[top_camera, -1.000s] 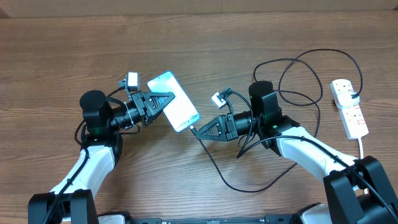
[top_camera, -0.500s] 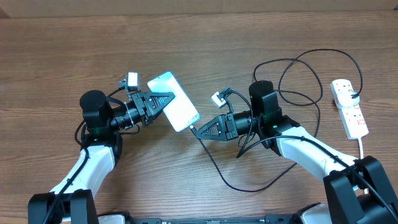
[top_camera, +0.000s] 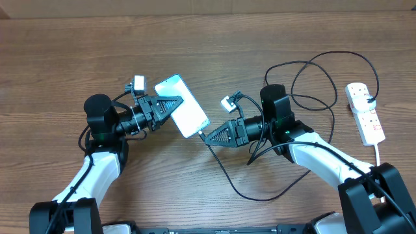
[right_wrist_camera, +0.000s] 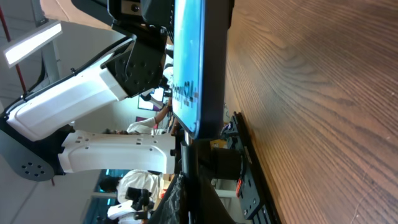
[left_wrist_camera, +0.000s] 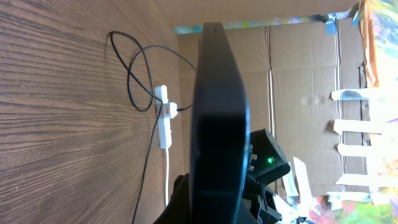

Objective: Plug charger to phone and switch on socket

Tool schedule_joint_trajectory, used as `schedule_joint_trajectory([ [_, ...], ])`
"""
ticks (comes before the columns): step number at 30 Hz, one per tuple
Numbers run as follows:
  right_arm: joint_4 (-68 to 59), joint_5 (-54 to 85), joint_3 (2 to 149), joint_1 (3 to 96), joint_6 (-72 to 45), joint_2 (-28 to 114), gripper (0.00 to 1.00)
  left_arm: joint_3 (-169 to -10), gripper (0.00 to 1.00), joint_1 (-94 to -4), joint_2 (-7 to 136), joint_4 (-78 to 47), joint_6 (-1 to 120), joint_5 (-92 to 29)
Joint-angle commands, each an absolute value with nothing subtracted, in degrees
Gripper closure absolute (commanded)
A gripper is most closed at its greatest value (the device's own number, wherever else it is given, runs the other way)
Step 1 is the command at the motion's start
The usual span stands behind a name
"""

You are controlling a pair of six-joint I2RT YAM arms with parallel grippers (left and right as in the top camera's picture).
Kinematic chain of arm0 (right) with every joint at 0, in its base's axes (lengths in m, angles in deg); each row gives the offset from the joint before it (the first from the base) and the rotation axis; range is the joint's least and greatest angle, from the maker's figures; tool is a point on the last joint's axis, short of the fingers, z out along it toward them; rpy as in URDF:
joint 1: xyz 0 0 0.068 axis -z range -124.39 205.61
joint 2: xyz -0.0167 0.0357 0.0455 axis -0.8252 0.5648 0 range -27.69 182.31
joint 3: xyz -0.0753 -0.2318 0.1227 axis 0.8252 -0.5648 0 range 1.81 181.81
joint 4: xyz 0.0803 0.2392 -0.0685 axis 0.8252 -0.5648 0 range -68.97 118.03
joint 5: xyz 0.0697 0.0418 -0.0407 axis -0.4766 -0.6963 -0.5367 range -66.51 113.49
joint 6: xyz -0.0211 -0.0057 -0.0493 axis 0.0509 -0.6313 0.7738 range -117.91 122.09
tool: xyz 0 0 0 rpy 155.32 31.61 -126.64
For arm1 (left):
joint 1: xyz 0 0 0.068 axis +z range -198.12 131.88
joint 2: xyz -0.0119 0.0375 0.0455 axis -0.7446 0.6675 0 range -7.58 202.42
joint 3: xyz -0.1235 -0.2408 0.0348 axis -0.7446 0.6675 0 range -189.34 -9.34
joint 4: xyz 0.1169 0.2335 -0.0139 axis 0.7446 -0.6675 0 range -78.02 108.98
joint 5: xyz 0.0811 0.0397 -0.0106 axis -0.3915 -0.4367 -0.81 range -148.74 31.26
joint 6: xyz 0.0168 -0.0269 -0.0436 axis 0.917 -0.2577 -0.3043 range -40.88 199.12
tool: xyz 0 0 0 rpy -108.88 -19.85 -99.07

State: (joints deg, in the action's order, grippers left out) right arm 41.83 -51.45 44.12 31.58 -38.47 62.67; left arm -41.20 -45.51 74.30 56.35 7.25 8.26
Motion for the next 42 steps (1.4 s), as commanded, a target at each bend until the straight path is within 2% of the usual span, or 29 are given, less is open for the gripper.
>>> schedule_joint_trajectory([
  [1,41.2,-51.6,44.3,31.6,-39.1,61.7,0.96,-42.0,0.96,-46.0,73.7,57.2,6.9,8.3],
  [42,42.5,-52.2,44.3,31.6,-38.6,61.7,0.96,-42.0,0.96,-46.4,73.7,57.2,6.2,8.4],
])
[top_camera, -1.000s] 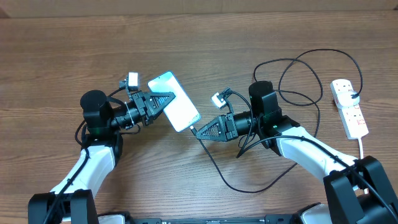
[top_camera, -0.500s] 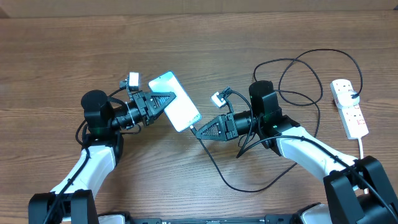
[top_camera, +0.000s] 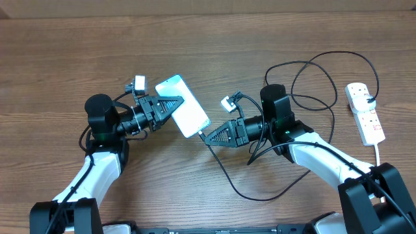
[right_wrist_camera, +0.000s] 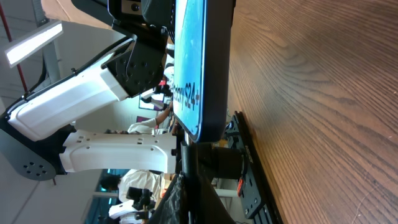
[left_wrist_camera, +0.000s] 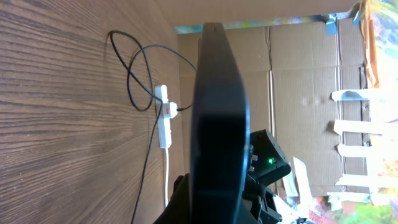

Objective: Plug charger to phone and switch on socket

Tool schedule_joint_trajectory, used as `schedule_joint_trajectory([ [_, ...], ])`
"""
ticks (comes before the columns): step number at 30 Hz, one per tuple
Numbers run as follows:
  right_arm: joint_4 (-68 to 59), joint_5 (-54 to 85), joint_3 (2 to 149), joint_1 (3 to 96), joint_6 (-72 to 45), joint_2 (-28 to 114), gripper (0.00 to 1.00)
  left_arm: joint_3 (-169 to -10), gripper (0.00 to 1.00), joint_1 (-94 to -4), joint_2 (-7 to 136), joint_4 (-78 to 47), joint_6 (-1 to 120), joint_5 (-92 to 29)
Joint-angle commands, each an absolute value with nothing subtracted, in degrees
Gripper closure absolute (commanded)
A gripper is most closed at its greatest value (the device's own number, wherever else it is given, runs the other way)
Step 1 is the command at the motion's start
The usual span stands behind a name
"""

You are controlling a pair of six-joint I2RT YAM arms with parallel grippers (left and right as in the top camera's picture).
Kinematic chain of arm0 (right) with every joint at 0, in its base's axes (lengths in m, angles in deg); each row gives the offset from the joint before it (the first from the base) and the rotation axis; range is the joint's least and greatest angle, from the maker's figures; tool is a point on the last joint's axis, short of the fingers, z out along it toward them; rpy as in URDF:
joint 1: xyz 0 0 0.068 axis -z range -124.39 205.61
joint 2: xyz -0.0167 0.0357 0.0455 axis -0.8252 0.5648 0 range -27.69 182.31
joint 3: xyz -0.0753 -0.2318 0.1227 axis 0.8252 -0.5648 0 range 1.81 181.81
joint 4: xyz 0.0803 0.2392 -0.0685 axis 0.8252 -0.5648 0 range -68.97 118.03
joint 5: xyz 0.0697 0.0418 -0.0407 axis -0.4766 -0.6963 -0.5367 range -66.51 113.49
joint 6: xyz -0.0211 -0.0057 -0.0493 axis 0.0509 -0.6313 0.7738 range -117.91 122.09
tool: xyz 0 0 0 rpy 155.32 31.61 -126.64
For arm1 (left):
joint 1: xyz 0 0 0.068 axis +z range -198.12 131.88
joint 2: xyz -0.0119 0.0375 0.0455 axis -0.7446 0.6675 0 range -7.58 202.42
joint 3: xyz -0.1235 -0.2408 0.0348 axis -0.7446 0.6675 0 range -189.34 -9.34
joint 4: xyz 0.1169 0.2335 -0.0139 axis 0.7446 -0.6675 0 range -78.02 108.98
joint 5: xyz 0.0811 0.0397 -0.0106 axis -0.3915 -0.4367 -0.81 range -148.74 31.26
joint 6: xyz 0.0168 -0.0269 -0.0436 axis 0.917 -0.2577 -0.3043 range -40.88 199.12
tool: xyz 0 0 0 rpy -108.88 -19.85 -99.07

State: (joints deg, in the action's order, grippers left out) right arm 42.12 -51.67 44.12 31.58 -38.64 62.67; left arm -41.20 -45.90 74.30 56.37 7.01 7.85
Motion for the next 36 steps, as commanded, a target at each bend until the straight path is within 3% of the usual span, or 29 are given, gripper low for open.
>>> schedule_joint_trajectory([
  [1,42.5,-52.2,44.3,31.6,-38.6,61.7,0.96,-42.0,0.96,-46.4,73.7,57.2,6.2,8.5],
  [36,46.1,-49.8,44.3,31.6,-38.6,61.7,0.96,-42.0,0.96,-48.4,73.7,57.2,11.2,15.9],
])
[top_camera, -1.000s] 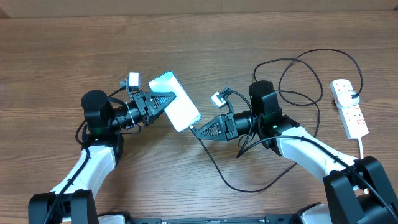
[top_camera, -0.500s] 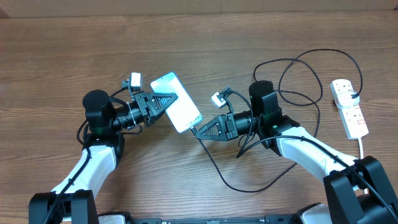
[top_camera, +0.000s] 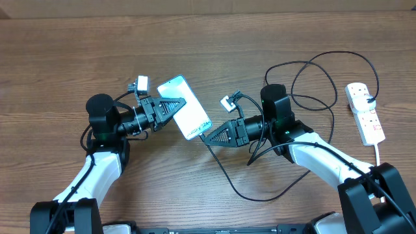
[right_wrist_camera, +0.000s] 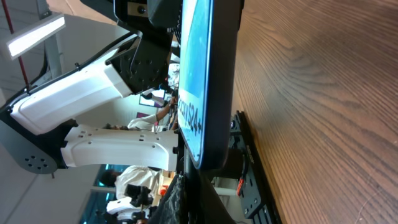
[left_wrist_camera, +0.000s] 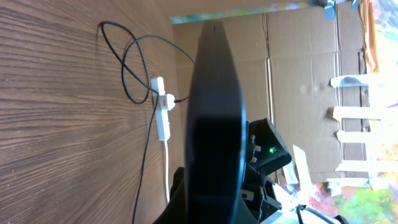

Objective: Plug charger to phone and switch on socket

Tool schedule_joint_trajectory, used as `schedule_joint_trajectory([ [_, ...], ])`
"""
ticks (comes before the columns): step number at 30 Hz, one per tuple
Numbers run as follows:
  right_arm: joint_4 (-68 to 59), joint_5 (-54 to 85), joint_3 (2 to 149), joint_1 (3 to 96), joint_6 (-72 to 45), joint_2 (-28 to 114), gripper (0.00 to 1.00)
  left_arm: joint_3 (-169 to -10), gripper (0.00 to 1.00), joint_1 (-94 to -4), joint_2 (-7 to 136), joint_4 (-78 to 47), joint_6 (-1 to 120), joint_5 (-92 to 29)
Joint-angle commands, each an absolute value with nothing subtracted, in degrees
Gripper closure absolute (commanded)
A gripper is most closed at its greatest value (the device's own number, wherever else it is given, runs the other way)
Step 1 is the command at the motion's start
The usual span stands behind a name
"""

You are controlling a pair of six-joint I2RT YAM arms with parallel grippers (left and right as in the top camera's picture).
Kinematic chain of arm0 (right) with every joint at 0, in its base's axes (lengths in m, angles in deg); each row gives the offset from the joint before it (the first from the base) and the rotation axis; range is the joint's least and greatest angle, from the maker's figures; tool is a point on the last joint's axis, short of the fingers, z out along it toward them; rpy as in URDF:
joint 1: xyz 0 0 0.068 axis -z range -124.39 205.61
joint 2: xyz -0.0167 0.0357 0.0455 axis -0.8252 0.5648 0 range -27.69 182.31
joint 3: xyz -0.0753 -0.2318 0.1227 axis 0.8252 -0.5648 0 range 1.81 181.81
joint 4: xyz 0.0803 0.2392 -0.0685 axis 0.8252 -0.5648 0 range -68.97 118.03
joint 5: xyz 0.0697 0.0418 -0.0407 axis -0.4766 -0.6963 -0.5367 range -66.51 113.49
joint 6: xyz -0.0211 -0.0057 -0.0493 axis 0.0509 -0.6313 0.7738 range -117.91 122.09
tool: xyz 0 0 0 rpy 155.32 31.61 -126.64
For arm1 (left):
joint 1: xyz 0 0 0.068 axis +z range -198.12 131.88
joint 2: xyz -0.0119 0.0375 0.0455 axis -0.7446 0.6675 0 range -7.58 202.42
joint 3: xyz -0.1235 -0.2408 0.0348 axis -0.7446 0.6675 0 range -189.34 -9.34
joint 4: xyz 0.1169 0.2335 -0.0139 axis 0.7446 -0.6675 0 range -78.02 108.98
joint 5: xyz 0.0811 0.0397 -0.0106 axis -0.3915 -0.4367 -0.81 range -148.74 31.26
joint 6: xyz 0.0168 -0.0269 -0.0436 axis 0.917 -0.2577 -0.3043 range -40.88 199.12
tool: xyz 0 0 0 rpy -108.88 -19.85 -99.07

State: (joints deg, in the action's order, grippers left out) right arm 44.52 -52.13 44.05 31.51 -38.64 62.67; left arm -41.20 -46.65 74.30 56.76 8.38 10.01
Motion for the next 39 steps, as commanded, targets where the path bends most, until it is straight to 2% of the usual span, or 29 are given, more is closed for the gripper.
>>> schedule_joint_trajectory([
  [1,46.5,-49.8,44.3,31.6,-38.6,61.7,0.96,-42.0,0.96,-48.9,73.7,57.2,11.9,15.9],
  [16,46.6,-48.3,44.3,31.6,-38.6,61.7,0.96,-42.0,0.96,-51.1,73.7,57.2,13.8,15.2],
  [21,42.8,-48.6,44.3,31.6,-38.6,61.7,0.85,-42.0,0.96,-51.0,73.7,57.2,14.6,10.6],
  [31,39.0,-49.7,44.3,31.6,-38.6,61.7,0.72,-42.0,0.96,-48.4,73.7,57.1,14.9,8.1],
  [32,39.0,-50.3,44.3,31.6,-38.6,61.7,0.68,-42.0,0.96,-47.7,73.7,57.2,14.9,8.2],
  [34,39.0,-51.1,44.3,31.6,-38.6,61.7,0.53,-42.0,0.96,-46.3,73.7,57.1,14.9,8.6],
  [35,39.0,-51.2,44.3,31.6,-38.6,61.7,0.39,-42.0,0.96,-45.8,73.7,57.1,14.9,8.7],
  [36,38.7,-51.2,44.3,31.6,-38.6,61.7,0.17,-42.0,0.96,-45.4,73.7,57.2,14.9,8.8],
  [39,37.9,-51.2,44.3,31.6,-38.6,61.7,0.02,-42.0,0.96,-45.1,73.7,57.2,14.9,8.8],
])
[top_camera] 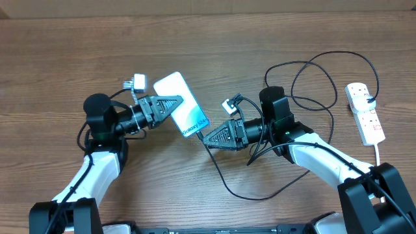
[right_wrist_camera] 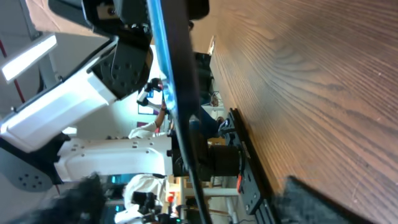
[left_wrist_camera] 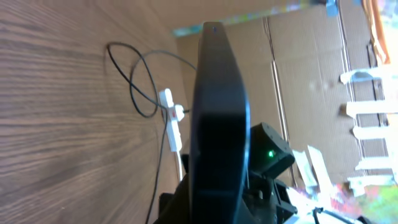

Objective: Plug charger to phone and switch on socket

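My left gripper (top_camera: 170,107) is shut on the white-backed phone (top_camera: 182,112) and holds it tilted above the table. In the left wrist view the phone (left_wrist_camera: 217,112) is a dark edge-on slab. The black charger cable (top_camera: 221,170) runs from the phone's lower end (top_camera: 198,134), where its plug appears seated. My right gripper (top_camera: 208,138) stands open just below that end, holding nothing. In the right wrist view the cable (right_wrist_camera: 189,162) hangs between blurred, spread fingers (right_wrist_camera: 336,202). The white power strip (top_camera: 365,114) lies at the far right with a plug in it.
Loose loops of black cable (top_camera: 312,78) lie between the right arm and the power strip, which also shows in the left wrist view (left_wrist_camera: 173,121). A cardboard wall (left_wrist_camera: 298,81) stands beyond the table. Bare wooden table (top_camera: 65,52) lies at the left and back.
My right gripper has opened and let go of the charger plug, which stays at the phone's lower end. The left gripper has tilted the phone a little and still holds it.
At the oldest moment the left gripper held the phone up and the right gripper was shut on the charger plug at the phone's lower end. That held, with the phone's screen lit and shifting slightly. Now the right gripper is open and the cable hangs from the phone.
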Tool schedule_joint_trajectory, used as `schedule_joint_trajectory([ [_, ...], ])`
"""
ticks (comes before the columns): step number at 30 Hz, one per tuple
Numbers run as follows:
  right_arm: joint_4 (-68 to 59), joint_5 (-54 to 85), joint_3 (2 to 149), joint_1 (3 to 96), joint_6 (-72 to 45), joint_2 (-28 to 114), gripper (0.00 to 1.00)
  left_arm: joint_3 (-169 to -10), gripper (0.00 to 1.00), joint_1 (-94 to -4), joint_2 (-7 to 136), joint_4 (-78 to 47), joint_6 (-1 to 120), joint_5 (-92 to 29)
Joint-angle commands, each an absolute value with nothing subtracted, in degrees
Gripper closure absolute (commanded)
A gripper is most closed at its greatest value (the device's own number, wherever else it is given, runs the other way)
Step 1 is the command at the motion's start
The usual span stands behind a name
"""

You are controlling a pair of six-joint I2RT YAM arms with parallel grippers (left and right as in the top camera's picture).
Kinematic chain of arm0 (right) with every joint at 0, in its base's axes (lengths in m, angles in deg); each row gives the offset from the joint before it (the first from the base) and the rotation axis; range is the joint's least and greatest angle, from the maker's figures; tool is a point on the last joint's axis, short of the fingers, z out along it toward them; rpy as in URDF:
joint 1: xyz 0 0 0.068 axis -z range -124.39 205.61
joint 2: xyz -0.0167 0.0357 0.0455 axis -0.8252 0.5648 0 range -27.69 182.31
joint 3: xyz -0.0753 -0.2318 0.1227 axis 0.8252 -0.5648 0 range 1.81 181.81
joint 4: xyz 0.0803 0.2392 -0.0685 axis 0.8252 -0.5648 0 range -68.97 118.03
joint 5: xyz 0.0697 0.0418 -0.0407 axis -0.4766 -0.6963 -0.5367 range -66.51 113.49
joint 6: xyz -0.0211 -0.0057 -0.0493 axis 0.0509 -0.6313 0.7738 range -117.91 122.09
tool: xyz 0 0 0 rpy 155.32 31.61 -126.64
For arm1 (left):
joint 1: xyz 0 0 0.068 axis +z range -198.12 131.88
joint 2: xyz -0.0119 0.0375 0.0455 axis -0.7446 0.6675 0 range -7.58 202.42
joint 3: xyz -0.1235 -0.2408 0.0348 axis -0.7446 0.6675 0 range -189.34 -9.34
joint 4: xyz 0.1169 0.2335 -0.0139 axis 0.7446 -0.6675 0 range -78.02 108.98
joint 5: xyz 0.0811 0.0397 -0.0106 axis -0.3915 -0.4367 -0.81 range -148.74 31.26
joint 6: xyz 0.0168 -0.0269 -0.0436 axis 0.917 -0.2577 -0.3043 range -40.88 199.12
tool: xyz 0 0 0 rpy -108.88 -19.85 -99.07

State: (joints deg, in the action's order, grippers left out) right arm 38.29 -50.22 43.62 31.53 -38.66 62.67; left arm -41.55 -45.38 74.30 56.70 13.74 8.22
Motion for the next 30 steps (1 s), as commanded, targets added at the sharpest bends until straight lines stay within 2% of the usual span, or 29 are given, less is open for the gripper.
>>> schedule_joint_trajectory([
  [1,37.8,-51.2,44.3,31.6,-38.6,61.7,0.0,-42.0,0.96,-45.1,73.7,57.2,14.9,8.8],
  [11,37.7,-50.7,44.3,31.6,-38.4,61.7,0.0,-42.0,0.96,-45.2,73.7,57.2,14.4,8.7],
  [13,37.7,-50.7,44.3,31.5,-38.4,61.7,0.14,-42.0,0.96,-45.2,73.7,57.2,14.4,8.7],
  [14,37.7,-50.7,44.3,31.4,-38.4,61.7,0.27,-42.0,0.96,-45.2,73.7,57.2,14.4,8.7],
  [16,37.7,-50.7,44.3,31.0,-38.4,61.7,0.41,-42.0,0.96,-45.3,73.7,57.2,14.4,8.6],
  [21,37.7,-49.2,44.3,28.3,-38.4,61.7,0.44,-42.0,0.96,-46.5,73.7,57.2,14.2,7.2],
  [25,37.7,-46.3,44.3,26.3,-38.4,61.7,0.57,-42.0,0.96,-47.6,73.7,57.2,14.2,6.7],
  [30,37.7,-46.0,44.3,26.1,-38.4,61.7,0.64,-42.0,0.96,-47.6,73.7,57.2,14.2,6.8],
])
